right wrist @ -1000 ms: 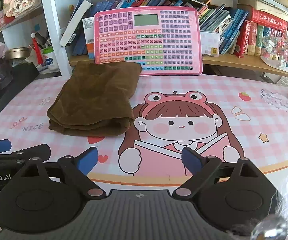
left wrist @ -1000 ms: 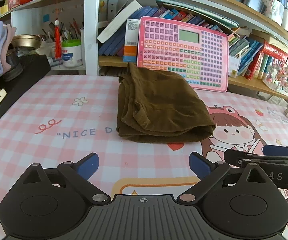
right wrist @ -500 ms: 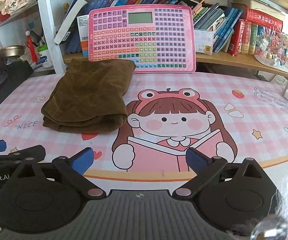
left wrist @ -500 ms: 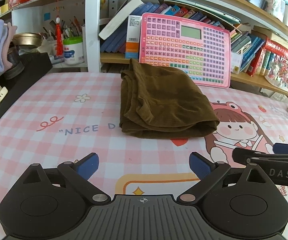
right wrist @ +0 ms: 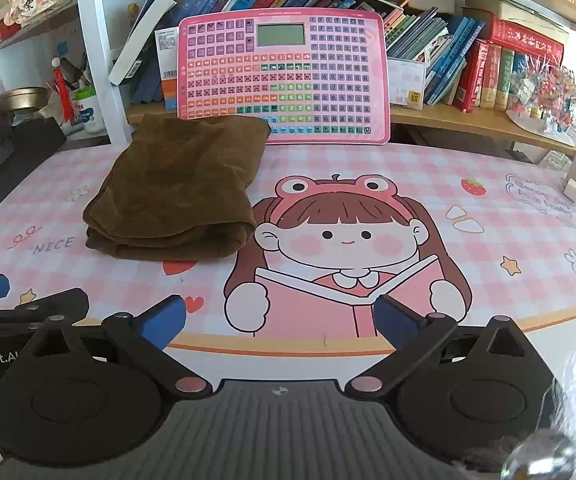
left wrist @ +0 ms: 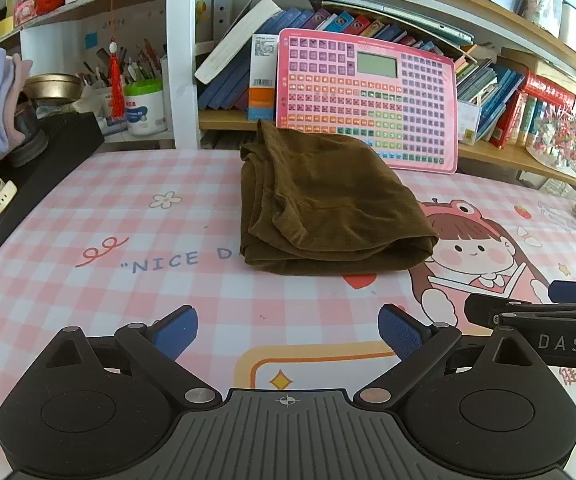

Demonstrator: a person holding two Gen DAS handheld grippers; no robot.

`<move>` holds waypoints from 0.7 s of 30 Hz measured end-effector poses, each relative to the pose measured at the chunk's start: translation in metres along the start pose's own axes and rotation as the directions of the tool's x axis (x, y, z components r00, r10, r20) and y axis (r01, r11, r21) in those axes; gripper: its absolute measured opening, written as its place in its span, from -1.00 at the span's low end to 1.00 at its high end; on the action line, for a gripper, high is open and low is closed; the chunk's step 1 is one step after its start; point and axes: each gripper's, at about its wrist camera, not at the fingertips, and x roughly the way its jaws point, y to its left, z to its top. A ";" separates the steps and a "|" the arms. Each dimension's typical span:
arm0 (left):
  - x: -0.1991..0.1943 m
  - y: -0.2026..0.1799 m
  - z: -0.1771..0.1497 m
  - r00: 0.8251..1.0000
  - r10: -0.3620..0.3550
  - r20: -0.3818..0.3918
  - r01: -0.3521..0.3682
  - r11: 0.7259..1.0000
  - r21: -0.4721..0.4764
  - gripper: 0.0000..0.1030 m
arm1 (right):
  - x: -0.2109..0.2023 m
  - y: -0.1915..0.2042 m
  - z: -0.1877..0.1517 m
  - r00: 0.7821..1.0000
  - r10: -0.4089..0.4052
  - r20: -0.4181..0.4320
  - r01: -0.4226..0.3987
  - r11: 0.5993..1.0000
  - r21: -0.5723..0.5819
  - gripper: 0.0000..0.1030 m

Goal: Fold clothes

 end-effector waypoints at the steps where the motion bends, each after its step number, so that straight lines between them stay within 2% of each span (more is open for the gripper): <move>1: 0.000 0.000 0.000 1.000 0.000 0.000 0.000 1.000 0.000 0.92 | 0.000 0.000 0.000 1.000 0.000 0.000 0.000 1.000 0.000 0.96; 21: 0.002 0.003 -0.001 1.000 -0.003 -0.009 0.003 1.000 -0.004 0.92 | 0.001 0.002 -0.002 1.000 -0.012 -0.008 0.012 1.000 0.001 0.96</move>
